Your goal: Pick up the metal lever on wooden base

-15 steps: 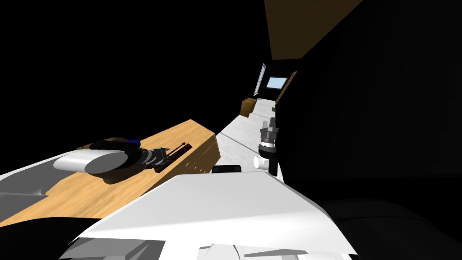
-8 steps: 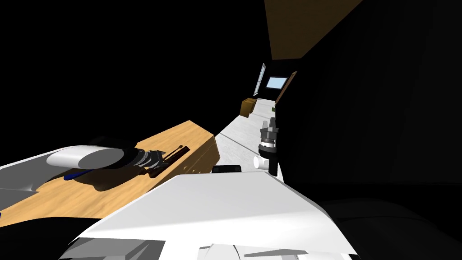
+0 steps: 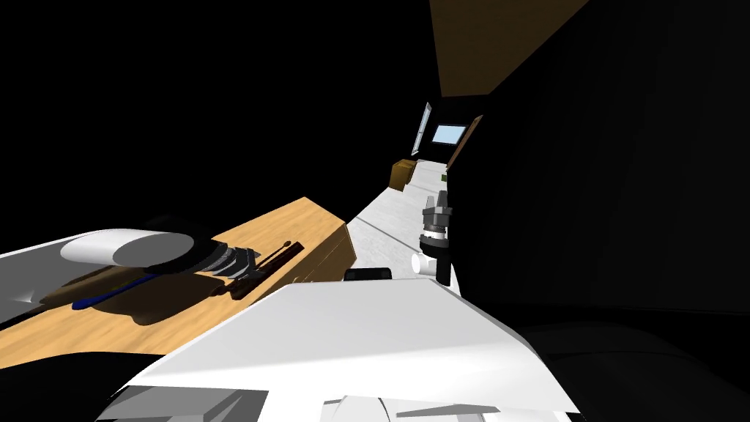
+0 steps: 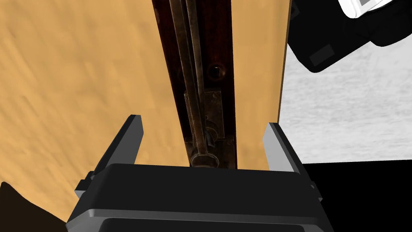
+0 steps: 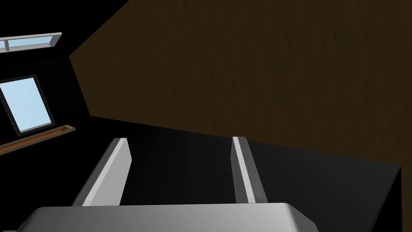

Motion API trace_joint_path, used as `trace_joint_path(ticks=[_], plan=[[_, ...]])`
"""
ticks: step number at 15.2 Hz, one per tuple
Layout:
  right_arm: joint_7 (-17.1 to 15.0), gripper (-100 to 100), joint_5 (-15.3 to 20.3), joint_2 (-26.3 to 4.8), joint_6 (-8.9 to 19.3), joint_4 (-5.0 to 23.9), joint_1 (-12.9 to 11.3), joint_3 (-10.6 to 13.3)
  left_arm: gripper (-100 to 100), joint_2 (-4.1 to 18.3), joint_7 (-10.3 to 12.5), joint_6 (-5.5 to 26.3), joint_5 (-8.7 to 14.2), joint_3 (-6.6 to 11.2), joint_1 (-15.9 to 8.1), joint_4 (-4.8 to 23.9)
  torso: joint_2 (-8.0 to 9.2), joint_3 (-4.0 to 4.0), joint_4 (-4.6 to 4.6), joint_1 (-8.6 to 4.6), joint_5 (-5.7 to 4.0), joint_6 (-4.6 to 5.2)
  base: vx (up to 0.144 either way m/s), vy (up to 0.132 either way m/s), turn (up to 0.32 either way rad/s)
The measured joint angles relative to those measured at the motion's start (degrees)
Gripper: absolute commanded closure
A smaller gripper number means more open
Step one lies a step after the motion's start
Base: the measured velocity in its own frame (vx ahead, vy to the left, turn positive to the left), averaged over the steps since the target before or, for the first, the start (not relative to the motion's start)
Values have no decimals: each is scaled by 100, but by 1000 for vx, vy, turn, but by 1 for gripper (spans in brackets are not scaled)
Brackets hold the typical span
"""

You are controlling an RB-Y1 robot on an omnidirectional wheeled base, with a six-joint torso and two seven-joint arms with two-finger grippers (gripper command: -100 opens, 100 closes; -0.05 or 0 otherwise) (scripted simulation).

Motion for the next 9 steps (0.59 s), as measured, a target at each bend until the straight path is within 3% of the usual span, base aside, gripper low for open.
trace_joint_path(ticks=[5,9], plan=[[0,0,0,0,0,0,0,0,-100,222,195,428,274,90,68,86,5,2,1,3,1,0,49,-14,-14],[0,0,0,0,0,0,-1,0,-100,-40,-46,258,49,-149,37,329,31,17,7,-3,1,-1,-9,-28,-58]])
